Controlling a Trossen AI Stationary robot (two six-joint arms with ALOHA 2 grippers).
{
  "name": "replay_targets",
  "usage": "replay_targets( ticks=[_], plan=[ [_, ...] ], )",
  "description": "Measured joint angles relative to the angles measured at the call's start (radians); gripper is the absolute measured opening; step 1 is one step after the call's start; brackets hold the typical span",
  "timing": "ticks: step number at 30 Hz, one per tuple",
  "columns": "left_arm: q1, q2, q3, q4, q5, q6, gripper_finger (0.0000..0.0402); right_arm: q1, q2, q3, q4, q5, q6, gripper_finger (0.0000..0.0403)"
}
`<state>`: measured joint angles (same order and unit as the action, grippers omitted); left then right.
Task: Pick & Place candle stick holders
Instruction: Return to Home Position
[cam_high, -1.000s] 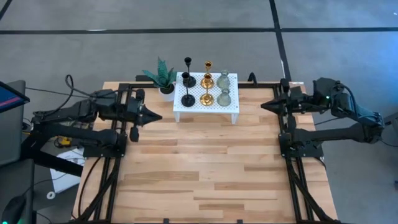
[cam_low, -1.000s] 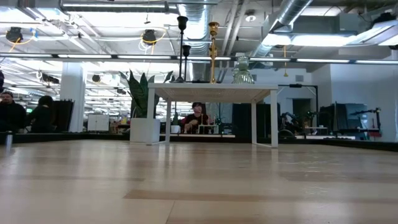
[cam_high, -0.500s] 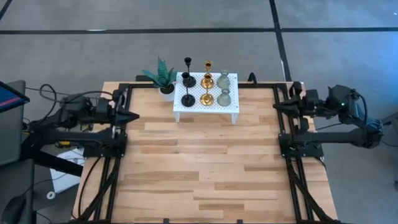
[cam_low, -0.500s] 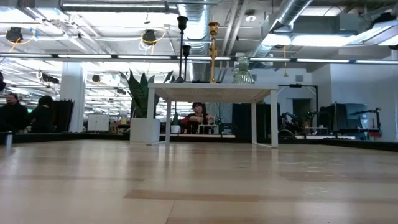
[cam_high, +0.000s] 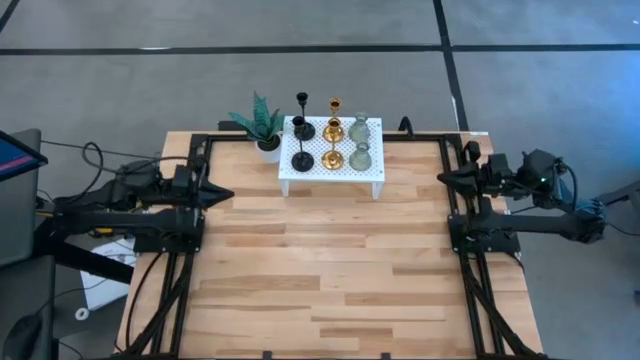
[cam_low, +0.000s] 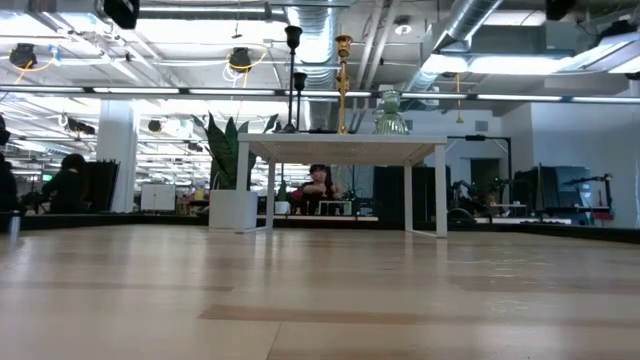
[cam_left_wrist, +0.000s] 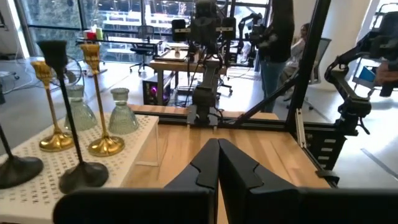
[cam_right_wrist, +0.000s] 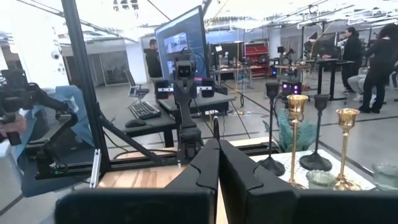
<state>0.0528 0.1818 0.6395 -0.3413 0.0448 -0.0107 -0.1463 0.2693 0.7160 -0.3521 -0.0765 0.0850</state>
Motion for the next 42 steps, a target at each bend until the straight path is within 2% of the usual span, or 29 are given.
replay_targets(
  ticks=[11,19,31,35,42],
  plan=[
    [0.000,0.001,-0.219,0.247,0.027,-0.024,0.0005,0.000,-0.023,-0.181,0.171,-0.001,0.018,0.0000],
    [0.000,0.001,-0.356,0.317,0.027,-0.033,0.0005,0.001,-0.023,-0.271,0.171,-0.001,0.052,0.0000],
    [0.000,0.001,-0.574,0.528,0.027,-0.017,0.0005,0.002,-0.023,-0.428,0.238,-0.002,0.015,0.0000],
    [0.000,0.001,-0.631,0.574,0.027,-0.006,0.0005,0.002,-0.027,-0.492,0.292,-0.003,-0.020,0.0000],
    [0.000,0.003,-0.634,0.575,0.027,0.059,0.0005,0.002,-0.075,-0.629,0.339,-0.005,-0.032,0.0000]
  ],
)
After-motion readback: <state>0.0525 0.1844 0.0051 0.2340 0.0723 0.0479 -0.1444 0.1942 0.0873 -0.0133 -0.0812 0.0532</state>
